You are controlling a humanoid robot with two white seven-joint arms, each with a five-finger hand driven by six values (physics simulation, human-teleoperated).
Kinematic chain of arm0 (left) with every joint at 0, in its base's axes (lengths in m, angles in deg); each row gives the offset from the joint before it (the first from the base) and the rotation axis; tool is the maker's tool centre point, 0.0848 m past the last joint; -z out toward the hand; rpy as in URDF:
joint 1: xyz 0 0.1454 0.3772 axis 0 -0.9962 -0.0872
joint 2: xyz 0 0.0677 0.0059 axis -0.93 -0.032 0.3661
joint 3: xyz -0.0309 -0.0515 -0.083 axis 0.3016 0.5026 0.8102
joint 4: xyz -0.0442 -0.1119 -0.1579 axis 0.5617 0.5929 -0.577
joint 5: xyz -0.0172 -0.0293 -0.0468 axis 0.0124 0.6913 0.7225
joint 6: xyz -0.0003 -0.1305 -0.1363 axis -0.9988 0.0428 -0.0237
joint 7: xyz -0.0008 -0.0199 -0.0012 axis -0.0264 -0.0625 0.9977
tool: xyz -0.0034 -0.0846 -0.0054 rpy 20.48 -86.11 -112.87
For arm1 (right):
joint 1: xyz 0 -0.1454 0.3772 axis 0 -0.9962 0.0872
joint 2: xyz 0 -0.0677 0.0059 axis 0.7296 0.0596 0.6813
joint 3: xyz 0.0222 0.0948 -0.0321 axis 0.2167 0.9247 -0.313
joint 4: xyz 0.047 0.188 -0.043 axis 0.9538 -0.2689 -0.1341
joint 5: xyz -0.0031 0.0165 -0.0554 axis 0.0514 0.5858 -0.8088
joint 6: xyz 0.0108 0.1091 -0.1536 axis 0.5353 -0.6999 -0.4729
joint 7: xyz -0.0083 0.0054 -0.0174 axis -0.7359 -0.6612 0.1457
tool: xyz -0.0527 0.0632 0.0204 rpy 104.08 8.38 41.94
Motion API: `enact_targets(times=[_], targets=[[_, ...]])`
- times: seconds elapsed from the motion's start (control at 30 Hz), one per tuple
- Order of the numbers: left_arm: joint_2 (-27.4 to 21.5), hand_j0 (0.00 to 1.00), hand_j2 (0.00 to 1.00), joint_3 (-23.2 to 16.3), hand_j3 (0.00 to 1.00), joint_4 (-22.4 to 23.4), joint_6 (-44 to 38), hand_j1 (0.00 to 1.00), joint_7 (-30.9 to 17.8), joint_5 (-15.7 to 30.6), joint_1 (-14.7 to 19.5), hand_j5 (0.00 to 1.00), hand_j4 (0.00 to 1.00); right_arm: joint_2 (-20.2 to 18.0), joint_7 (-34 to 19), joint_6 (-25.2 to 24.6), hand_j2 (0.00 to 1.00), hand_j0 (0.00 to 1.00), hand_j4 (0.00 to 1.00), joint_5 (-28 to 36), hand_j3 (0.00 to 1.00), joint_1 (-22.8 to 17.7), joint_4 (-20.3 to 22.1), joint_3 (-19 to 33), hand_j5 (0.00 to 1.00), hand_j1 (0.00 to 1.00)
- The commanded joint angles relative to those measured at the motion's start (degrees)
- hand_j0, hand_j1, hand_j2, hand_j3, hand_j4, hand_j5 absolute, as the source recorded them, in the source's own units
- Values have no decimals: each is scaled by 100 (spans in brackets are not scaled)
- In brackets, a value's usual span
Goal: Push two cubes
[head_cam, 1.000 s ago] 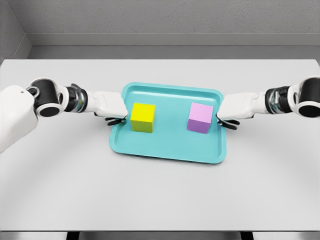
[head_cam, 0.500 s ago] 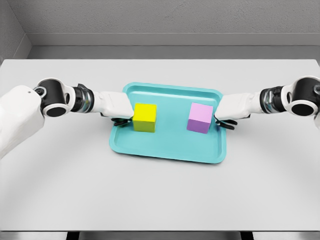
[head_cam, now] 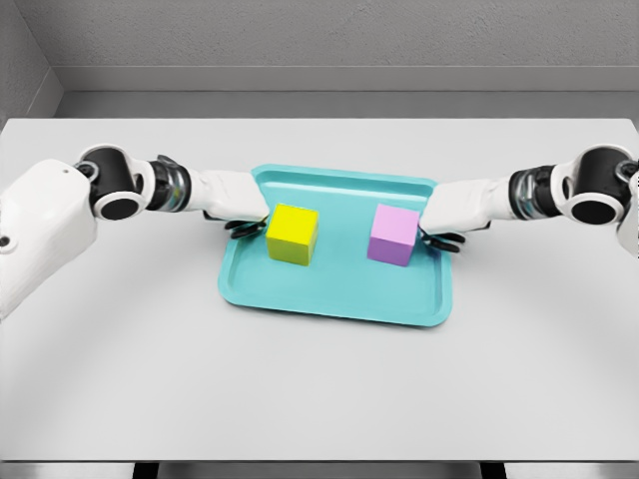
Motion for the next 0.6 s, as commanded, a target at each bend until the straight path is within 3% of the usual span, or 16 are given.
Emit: enact_targets(times=[0.0,0.57], targets=[[63,0,0,8,0,26,-12,0,1,16,0,0,0,83,1,-12,0,0,0,16,0,0,1,-6,0,0],[221,0,0,8,0,158,-12,0,1,34,0,0,0,567,1,-12,0,0,0,16,0,228,19,-199,0,0]])
